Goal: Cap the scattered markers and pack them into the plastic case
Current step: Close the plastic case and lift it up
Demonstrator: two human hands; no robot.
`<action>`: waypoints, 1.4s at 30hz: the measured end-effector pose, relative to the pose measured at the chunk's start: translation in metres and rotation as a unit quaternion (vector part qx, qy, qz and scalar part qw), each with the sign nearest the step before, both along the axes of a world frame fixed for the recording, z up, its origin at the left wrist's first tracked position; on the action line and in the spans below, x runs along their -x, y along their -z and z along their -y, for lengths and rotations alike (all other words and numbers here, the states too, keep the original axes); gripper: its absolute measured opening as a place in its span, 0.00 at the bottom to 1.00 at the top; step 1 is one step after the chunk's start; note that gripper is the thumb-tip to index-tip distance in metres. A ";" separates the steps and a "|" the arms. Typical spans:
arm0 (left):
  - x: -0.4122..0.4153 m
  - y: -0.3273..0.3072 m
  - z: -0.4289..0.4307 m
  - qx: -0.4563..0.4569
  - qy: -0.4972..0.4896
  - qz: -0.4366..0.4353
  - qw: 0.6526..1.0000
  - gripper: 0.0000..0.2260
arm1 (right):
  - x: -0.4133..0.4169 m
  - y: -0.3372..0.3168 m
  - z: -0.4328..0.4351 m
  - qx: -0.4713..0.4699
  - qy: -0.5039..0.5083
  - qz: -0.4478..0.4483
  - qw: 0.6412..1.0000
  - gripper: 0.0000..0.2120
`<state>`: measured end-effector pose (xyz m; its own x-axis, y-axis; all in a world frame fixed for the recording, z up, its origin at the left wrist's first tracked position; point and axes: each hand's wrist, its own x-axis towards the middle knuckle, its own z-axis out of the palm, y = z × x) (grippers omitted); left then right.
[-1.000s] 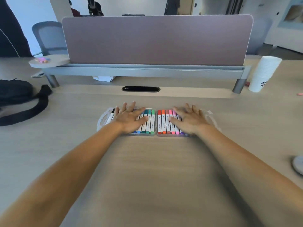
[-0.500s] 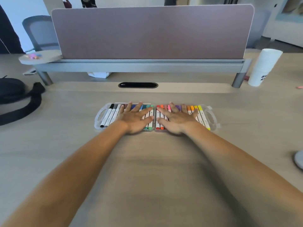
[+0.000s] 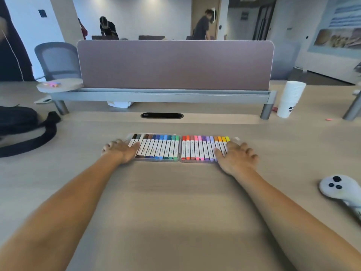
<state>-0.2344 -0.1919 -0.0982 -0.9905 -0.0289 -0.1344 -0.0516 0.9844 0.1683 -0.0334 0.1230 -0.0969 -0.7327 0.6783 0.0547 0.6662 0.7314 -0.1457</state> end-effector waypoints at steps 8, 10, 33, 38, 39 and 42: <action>-0.036 -0.029 -0.008 -0.257 -0.038 -0.030 0.965 0.31 | -0.020 -0.016 0.004 0.078 -0.016 -0.087 0.993 0.33; -0.039 -0.042 -0.011 -0.299 -0.039 -0.053 0.952 0.29 | -0.021 -0.027 0.008 0.062 -0.036 -0.106 0.992 0.32; -0.106 -0.121 -0.096 -0.612 0.314 0.010 0.726 0.18 | 0.005 -0.136 0.102 0.216 -0.257 -0.342 0.878 0.27; -0.105 -0.101 -0.107 -0.560 0.306 -0.156 0.754 0.12 | 0.021 -0.116 0.093 0.312 -0.264 -0.415 0.813 0.29; -0.102 -0.099 -0.108 -0.567 0.302 -0.167 0.748 0.13 | 0.022 -0.115 0.090 0.307 -0.269 -0.427 0.807 0.25; -0.088 -0.096 -0.102 -0.591 0.313 -0.156 0.727 0.13 | 0.025 -0.115 0.075 0.258 -0.272 -0.462 0.804 0.19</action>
